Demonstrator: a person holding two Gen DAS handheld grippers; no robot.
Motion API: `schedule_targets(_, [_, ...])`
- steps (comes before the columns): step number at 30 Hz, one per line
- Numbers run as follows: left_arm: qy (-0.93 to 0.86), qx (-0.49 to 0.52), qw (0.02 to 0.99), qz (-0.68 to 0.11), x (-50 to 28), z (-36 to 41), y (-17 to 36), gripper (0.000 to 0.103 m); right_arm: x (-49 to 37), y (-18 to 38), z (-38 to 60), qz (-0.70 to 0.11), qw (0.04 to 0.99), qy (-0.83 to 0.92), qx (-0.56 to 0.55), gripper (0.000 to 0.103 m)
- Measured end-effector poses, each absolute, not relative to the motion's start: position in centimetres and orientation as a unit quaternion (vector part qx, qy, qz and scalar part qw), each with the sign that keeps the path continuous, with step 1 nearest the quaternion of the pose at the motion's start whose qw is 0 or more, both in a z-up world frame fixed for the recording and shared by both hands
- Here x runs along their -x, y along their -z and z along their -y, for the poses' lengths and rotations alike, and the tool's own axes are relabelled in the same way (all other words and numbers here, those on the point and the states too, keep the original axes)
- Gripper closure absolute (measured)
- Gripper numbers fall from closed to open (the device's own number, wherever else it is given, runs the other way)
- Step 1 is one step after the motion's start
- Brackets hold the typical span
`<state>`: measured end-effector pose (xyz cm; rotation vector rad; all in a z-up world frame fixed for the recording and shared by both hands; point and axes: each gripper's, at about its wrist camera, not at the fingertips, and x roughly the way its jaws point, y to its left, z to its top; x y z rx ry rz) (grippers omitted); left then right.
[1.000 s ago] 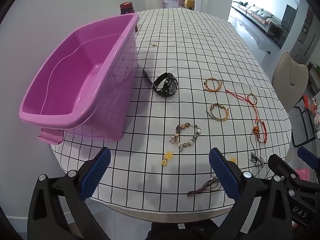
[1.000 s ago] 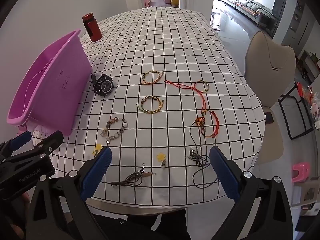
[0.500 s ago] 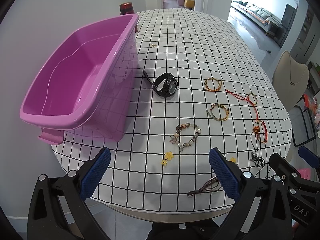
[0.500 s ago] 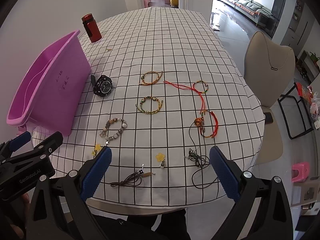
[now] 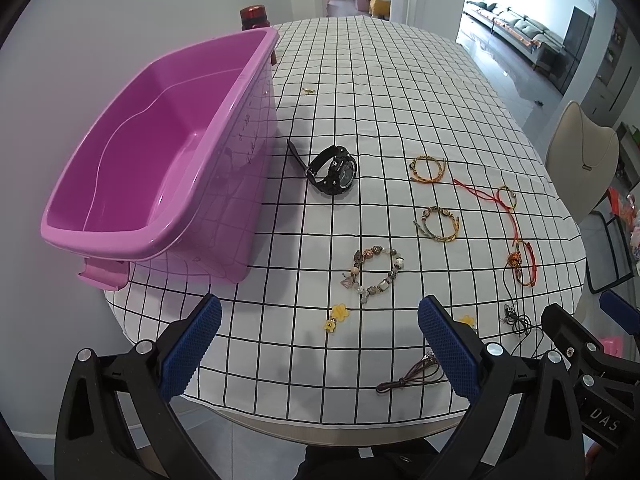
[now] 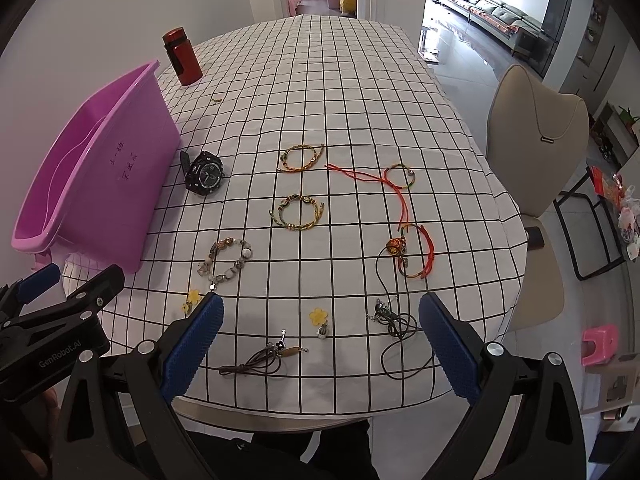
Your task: Organize jewelry
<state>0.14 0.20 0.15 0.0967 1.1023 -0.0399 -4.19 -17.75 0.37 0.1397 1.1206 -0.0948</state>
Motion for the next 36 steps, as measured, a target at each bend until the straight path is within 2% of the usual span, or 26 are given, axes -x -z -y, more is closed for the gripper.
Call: schedule_targets(36, [0.019,-0.046,0.853,-0.52,-0.1,-0.37,-0.17,0.006,4.15,-0.93,17.7,-0.526,0.847,0.048,-0.062,0.009])
